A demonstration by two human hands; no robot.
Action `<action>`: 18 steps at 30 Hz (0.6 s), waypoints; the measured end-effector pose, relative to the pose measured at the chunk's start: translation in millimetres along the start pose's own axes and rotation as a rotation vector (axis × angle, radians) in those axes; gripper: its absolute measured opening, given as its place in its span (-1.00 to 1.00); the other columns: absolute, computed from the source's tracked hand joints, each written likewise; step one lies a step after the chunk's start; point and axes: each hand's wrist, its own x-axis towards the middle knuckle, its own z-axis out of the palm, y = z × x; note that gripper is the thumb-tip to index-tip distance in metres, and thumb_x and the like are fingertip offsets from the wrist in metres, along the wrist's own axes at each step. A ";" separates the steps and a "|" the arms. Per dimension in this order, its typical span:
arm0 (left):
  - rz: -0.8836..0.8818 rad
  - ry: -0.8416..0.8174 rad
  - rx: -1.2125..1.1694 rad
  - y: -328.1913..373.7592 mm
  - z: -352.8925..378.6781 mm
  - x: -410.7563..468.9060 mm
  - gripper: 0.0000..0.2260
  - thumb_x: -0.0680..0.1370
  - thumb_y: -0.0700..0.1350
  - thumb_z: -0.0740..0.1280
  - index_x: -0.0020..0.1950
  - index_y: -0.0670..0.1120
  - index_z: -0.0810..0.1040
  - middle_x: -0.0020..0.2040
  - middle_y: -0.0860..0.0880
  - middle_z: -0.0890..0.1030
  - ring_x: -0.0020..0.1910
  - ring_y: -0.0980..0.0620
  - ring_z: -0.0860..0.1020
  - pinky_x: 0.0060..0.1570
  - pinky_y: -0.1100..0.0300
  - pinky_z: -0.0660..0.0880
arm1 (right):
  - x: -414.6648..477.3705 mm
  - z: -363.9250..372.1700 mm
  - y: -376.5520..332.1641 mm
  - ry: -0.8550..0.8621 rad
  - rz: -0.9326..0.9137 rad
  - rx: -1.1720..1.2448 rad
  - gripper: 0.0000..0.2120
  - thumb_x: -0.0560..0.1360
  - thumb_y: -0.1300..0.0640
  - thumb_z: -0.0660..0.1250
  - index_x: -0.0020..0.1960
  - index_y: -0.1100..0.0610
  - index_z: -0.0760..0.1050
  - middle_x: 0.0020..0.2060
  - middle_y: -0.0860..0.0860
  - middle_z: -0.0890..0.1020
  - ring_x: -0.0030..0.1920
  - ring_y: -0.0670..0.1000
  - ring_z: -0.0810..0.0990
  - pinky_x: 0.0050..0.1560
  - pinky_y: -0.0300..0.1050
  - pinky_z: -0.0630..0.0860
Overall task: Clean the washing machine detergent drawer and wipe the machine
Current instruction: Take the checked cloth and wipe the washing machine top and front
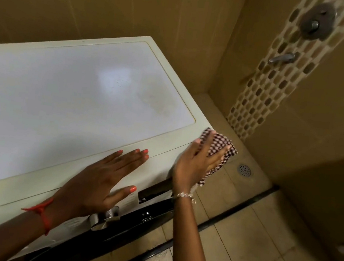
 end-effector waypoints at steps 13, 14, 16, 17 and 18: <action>-0.046 0.056 -0.239 9.0 -15.3 -3.0 -0.34 0.52 0.27 0.08 0.53 0.13 -0.12 0.52 0.28 0.00 0.47 0.32 0.04 0.41 0.45 -0.02 | -5.6 6.4 12.5 -0.020 -0.216 -0.101 -0.69 0.51 -0.14 0.19 0.21 -0.16 0.51 0.51 -0.06 0.07 0.45 0.16 -0.13 0.39 0.39 0.03; -0.040 0.055 -0.225 8.9 -15.6 -2.7 -0.34 0.53 0.28 0.06 0.54 0.12 -0.11 0.52 0.28 0.00 0.47 0.32 0.04 0.41 0.46 -0.03 | 15.9 0.8 9.9 -0.012 -0.157 -0.035 -0.72 0.52 -0.11 0.22 0.21 -0.19 0.50 0.51 -0.09 0.06 0.47 0.15 -0.11 0.41 0.33 0.07; -0.025 0.055 -0.199 8.6 -15.5 -2.4 -0.35 0.54 0.25 0.07 0.54 0.08 -0.08 0.52 0.26 -0.01 0.48 0.31 0.04 0.41 0.45 -0.05 | 44.3 -7.5 5.7 -0.011 -0.067 0.117 -0.74 0.53 -0.03 0.26 0.20 -0.21 0.48 0.49 -0.11 0.12 0.48 0.07 0.01 0.43 0.21 0.13; -0.022 0.057 -0.192 8.7 -15.7 -2.0 -0.35 0.54 0.24 0.08 0.55 0.06 -0.07 0.53 0.26 -0.01 0.48 0.30 0.04 0.41 0.44 -0.05 | 52.1 -9.4 4.9 -0.010 -0.045 0.185 -0.74 0.53 0.00 0.26 0.20 -0.17 0.49 0.48 -0.08 0.18 0.47 0.03 0.08 0.44 0.14 0.15; -0.021 0.060 -0.184 8.9 -15.9 -1.7 -0.36 0.54 0.24 0.08 0.55 0.05 -0.05 0.53 0.25 0.00 0.48 0.30 0.04 0.42 0.44 -0.05 | 55.6 -11.0 3.2 0.008 -0.030 0.251 -0.74 0.54 0.03 0.26 0.20 -0.11 0.52 0.45 -0.06 0.24 0.44 0.00 0.16 0.43 0.05 0.18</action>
